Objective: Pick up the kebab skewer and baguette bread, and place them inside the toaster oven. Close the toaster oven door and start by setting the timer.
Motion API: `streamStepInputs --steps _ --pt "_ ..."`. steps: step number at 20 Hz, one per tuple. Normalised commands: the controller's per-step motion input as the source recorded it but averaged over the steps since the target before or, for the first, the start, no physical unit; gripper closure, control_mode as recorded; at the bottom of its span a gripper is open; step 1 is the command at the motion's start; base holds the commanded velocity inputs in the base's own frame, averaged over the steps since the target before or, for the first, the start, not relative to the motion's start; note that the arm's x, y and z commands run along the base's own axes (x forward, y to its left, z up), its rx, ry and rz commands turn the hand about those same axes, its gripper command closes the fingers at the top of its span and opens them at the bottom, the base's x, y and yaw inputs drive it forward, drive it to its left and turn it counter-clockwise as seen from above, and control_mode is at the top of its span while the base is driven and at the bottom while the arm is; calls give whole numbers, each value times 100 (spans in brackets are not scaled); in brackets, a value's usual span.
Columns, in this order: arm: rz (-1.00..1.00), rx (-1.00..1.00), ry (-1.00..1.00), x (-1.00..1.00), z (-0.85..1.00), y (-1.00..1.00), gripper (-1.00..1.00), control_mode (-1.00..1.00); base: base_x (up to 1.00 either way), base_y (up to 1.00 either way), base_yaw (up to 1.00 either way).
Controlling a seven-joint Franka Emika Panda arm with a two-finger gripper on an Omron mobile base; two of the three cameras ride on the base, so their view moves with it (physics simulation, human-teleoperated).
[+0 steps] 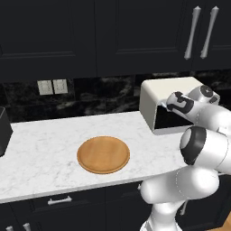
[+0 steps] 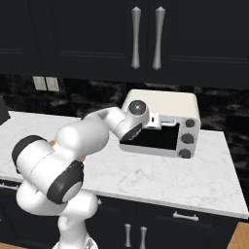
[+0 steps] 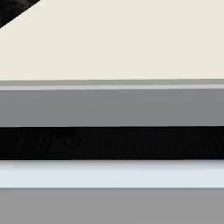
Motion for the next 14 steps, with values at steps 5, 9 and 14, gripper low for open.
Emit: streamStepInputs --steps 5,9,14 --pt "1 0 9 -11 0 0 -100 -100 0 0 0" --pt "1 0 7 -21 0 0 -100 -100 0 0 0" --pt "1 0 2 -37 0 -13 -100 -100 0 0 0"
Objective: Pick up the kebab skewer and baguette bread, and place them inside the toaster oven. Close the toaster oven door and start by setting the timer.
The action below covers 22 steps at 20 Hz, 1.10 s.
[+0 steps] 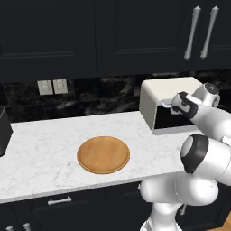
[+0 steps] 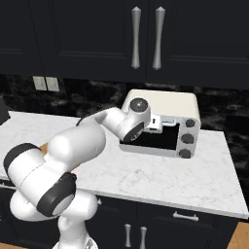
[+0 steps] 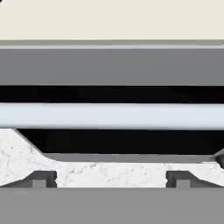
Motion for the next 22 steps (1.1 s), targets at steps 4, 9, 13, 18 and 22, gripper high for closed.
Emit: streamStepInputs --steps 4,9,13,18,22 --pt "4 0 0 -52 0 -37 -100 -100 0 0 0" --pt "6 0 0 -48 0 -57 -100 -100 0 0 0" --pt "16 0 -3 -30 7 -78 -100 -100 0 0 0" --pt "37 -9 -16 -44 37 -63 -100 -100 0 0 0" --pt "37 -13 -10 -11 33 -46 -100 -100 0 0 0"
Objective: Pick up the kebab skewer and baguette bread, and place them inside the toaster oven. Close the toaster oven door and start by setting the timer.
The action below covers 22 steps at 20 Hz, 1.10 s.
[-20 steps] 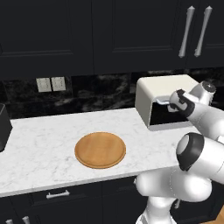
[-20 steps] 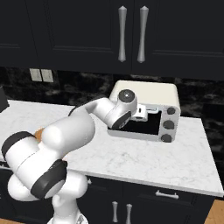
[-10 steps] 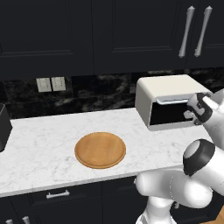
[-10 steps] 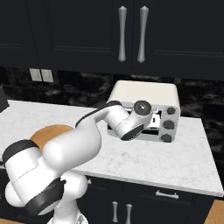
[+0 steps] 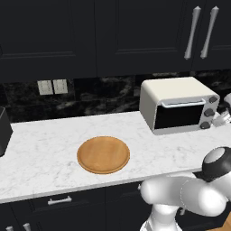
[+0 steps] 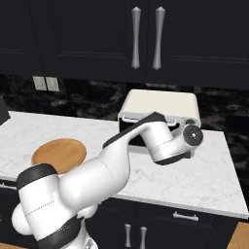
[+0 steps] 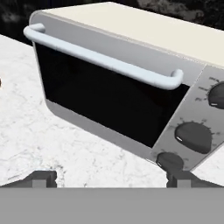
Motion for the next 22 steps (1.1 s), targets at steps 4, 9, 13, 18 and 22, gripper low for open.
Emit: streamStepInputs --steps 4,9,13,18,22 --pt "21 -23 -7 0 3 -24 -100 -100 0 0 0" --pt "13 -19 -24 1 -25 -9 -100 -100 0 0 0" --pt "9 -13 -40 8 -37 4 -100 -100 0 0 0" --pt "7 -7 -26 43 -26 0 -100 -100 0 0 0" --pt "8 -5 -26 37 -3 0 -100 -100 0 0 0"
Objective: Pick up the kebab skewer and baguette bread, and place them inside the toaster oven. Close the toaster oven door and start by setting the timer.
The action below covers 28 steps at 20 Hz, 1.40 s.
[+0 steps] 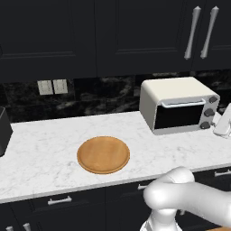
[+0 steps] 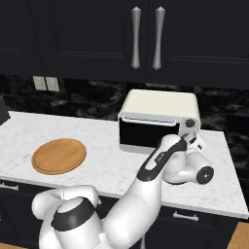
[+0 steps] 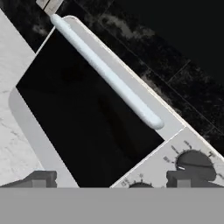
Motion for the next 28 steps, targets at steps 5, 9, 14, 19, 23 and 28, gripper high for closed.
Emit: streamStepInputs --steps 5,9,14,19,23,28 --pt "8 -6 -29 12 0 -6 -100 -100 0 0 0" --pt "3 -13 -22 0 0 -8 -100 -100 0 0 0" --pt "0 -23 -13 0 0 0 -100 -100 0 0 0" --pt "0 -25 -8 0 0 -1 -100 -100 0 0 0" --pt "0 -18 -3 4 1 0 -100 -100 0 0 0" --pt "-5 -8 0 21 0 0 -100 -100 0 0 0"
